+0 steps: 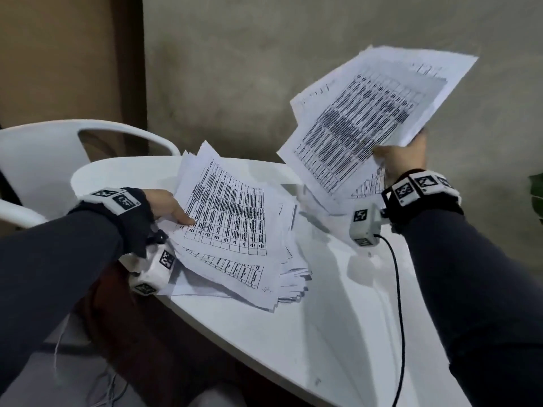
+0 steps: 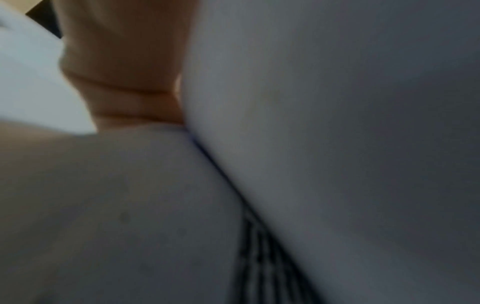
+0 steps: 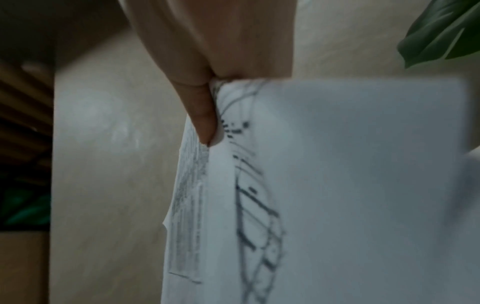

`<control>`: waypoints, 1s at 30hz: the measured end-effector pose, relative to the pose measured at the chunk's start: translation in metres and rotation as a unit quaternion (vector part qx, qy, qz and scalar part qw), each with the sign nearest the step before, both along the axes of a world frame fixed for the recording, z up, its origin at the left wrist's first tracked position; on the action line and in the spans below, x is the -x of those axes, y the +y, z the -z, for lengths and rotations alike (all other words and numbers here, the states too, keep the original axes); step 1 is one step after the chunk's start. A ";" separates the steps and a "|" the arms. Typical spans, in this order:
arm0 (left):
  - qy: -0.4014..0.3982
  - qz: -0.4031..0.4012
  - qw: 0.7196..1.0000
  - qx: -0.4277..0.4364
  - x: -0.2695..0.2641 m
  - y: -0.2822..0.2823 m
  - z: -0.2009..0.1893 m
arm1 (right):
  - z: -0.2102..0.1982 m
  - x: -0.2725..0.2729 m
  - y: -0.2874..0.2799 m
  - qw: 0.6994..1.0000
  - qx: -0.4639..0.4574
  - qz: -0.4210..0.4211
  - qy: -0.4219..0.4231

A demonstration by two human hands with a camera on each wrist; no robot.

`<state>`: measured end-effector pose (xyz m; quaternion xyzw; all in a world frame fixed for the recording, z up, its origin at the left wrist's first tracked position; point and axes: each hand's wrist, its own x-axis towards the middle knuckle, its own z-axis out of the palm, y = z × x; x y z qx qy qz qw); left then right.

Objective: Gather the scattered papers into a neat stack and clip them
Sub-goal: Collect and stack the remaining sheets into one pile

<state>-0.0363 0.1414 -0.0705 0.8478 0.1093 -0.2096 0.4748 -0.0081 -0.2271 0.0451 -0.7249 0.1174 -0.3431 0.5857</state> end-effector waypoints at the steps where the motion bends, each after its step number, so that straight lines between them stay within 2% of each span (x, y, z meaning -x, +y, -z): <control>1: -0.008 -0.004 1.000 -0.001 0.000 -0.002 0.005 | -0.009 0.008 -0.001 0.999 -0.027 -0.022 -0.022; 2: -0.010 -0.011 1.000 -0.009 -0.003 -0.002 0.011 | -0.016 0.015 -0.004 0.997 -0.052 -0.043 -0.031; 4: -0.005 -0.018 0.999 0.029 -0.010 -0.007 0.029 | -0.021 0.025 -0.010 0.995 -0.082 -0.061 -0.014; 6: 0.015 -0.033 0.997 0.069 -0.010 -0.019 0.043 | -0.016 0.038 -0.012 0.993 -0.057 -0.074 0.076; 7: 0.022 -0.052 0.993 0.106 -0.025 -0.018 0.064 | -0.007 0.044 -0.011 0.987 -0.036 -0.084 0.133; 9: 0.023 -0.078 0.982 0.168 -0.023 -0.028 0.075 | 0.017 0.056 -0.004 0.964 -0.002 -0.113 0.239; 11: 0.007 -0.112 0.969 0.219 -0.003 -0.042 0.063 | 0.045 0.066 0.009 0.948 0.000 -0.121 0.295; 13: -0.013 -0.143 0.950 0.278 0.043 -0.065 0.024 | 0.072 0.064 0.012 0.933 0.049 -0.119 0.335; 15: -0.038 -0.161 0.935 0.313 0.053 -0.072 0.017 | 0.094 0.055 0.006 0.911 0.090 -0.148 0.373; 17: -0.067 -0.182 0.928 0.317 0.055 -0.067 0.016 | 0.100 0.062 0.010 0.892 0.148 -0.161 0.397; 18: -0.067 -0.171 0.938 0.294 0.053 -0.066 0.017 | 0.097 0.071 0.015 0.884 0.179 -0.147 0.405; 22: -0.046 -0.155 0.980 0.113 0.049 -0.068 0.016 | 0.098 0.073 0.009 0.860 0.292 -0.070 0.413; 24: -0.021 -0.131 0.986 0.101 0.047 -0.067 0.016 | 0.094 0.082 0.012 0.835 0.355 -0.081 0.412; 26: 0.007 -0.102 0.991 0.084 0.052 -0.061 0.021 | 0.094 0.078 0.010 0.783 0.433 -0.102 0.435; 27: 0.029 -0.097 0.991 0.089 0.054 -0.059 0.024 | 0.097 0.071 0.006 0.778 0.429 -0.105 0.447; 28: 0.041 -0.105 0.987 0.116 0.053 -0.057 0.025 | 0.099 0.067 0.005 0.815 0.347 -0.107 0.452; 29: 0.041 -0.112 0.983 0.136 0.052 -0.057 0.026 | 0.100 0.064 0.005 0.835 0.310 -0.117 0.440; 30: 0.031 -0.120 0.981 0.147 0.048 -0.056 0.029 | 0.101 0.065 0.006 0.821 0.351 -0.117 0.435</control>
